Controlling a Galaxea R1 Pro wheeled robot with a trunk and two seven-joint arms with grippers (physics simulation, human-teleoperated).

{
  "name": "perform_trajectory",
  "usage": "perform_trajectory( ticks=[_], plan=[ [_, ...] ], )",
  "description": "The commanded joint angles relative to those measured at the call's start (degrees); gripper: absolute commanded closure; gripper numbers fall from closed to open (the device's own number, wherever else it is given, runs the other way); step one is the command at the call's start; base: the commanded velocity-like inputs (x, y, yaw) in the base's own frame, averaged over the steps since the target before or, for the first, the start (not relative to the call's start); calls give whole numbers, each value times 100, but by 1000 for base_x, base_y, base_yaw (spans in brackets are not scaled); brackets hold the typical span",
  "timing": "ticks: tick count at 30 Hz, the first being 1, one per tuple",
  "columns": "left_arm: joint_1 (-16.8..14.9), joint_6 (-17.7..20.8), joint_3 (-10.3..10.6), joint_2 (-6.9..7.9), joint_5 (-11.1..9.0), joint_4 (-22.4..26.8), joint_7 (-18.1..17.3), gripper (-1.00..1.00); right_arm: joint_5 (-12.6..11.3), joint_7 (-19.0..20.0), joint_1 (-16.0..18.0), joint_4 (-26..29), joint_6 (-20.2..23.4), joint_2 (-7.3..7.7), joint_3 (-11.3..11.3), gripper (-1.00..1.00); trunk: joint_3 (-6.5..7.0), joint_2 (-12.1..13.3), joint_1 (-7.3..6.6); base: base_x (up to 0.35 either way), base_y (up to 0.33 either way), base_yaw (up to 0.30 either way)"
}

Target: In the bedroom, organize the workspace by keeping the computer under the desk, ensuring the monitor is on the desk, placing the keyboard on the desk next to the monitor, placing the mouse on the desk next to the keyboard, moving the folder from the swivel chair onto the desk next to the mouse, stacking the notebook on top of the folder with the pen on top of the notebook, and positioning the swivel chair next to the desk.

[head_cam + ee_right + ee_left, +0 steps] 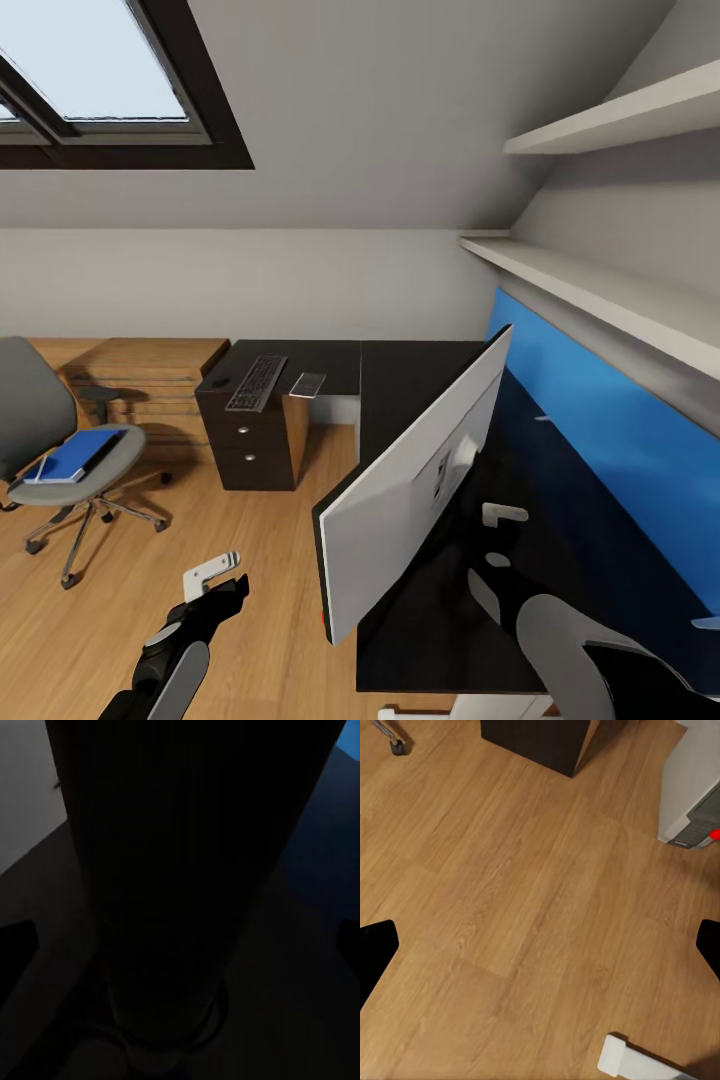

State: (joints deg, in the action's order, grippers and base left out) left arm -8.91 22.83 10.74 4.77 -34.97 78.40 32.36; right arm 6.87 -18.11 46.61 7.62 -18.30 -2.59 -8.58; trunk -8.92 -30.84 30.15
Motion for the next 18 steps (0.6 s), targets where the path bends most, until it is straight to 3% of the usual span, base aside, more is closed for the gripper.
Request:
perform_trajectory(
  ticks=[1, 11, 18],
  plan=[
    [-6, 6, 16, 7, -45, 9, 52, -100, 60, -17, 6, -6, -16, -1, -47, -100, -11, -10, 3, 2, 0, 0],
    [-6, -6, 16, 7, -47, 9, 51, -100, 60, -17, 6, -6, -16, 2, -47, -100, -11, -10, 3, 136, 17, 0],
    [-6, -4, 18, 7, -52, 8, 51, -100, 60, -17, 6, -6, -16, 3, -47, -100, -11, -10, 3, 23, 2, 0]
  ],
)
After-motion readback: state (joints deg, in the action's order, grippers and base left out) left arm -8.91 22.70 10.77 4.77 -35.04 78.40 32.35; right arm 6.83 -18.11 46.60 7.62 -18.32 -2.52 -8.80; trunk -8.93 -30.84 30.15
